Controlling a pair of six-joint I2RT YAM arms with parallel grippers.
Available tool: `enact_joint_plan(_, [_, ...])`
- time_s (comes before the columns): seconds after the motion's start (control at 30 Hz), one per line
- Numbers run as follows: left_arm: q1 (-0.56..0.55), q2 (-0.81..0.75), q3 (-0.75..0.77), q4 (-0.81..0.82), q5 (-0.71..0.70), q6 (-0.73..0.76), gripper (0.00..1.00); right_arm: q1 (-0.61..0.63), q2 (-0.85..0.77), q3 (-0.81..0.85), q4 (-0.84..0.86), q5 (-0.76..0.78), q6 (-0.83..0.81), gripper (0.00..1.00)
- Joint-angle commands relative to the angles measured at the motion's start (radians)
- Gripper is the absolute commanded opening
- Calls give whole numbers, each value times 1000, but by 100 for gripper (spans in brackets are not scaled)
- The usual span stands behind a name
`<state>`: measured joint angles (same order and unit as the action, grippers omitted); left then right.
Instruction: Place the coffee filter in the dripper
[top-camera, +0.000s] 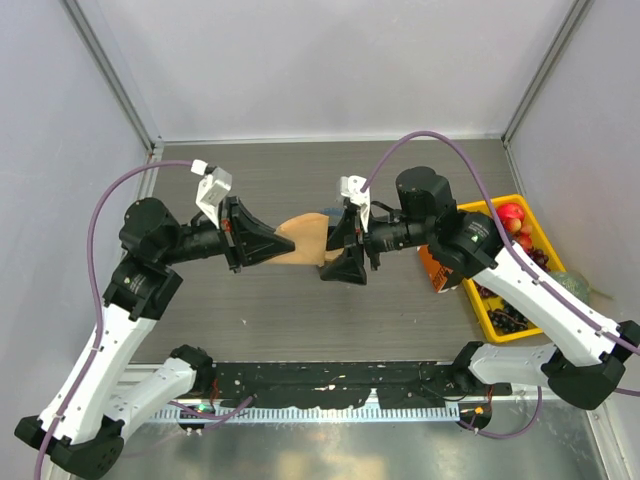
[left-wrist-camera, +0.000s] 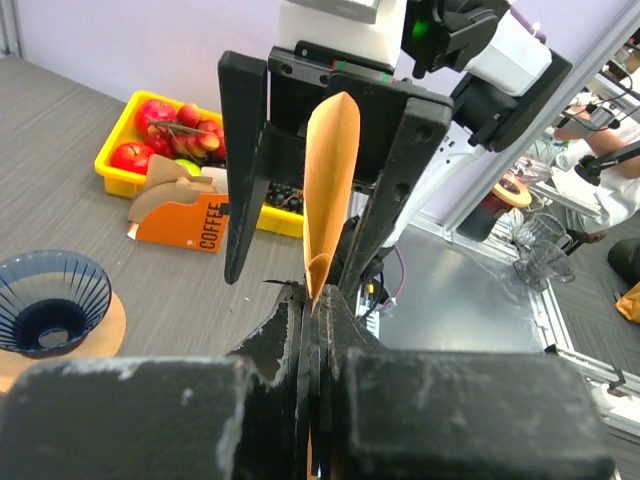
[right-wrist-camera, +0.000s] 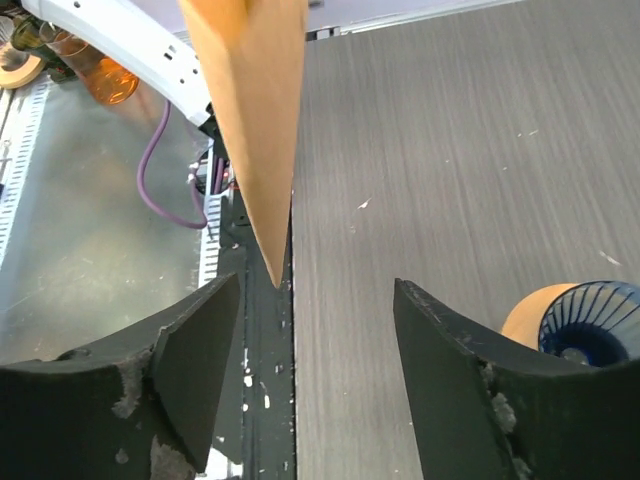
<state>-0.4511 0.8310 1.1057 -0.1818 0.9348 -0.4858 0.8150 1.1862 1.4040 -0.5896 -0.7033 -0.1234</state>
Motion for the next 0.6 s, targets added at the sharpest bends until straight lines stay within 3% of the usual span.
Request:
enact_joint_plan(0.0, [6, -18, -6, 114, -19, -66, 0, 4, -16, 1, 73, -62, 7, 65])
enact_joint_plan(0.23, [5, -27, -17, 82, -11, -56, 0, 6, 10, 41, 90, -76, 10, 22])
enact_joint_plan(0.33, [6, -33, -20, 79, -16, -53, 0, 7, 12, 46, 91, -82, 7, 13])
enact_joint_plan(0.37, [6, -32, -23, 79, -19, -53, 0, 7, 13, 47, 91, -81, 5, 5])
enact_joint_plan(0.47, [6, -30, -20, 71, -17, -47, 0, 9, 13, 53, 88, -81, -8, 5])
enact_joint_plan(0.5, [3, -30, -18, 65, -16, -45, 2, 9, 12, 55, 83, -78, -13, 5])
enact_joint_plan(0.53, [6, -30, -12, 58, -19, -42, 12, 7, 10, 55, 76, -70, -25, 5])
enact_joint_plan(0.57, [9, -32, -7, 41, -14, -39, 28, 7, 7, 55, 70, -65, -34, 5])
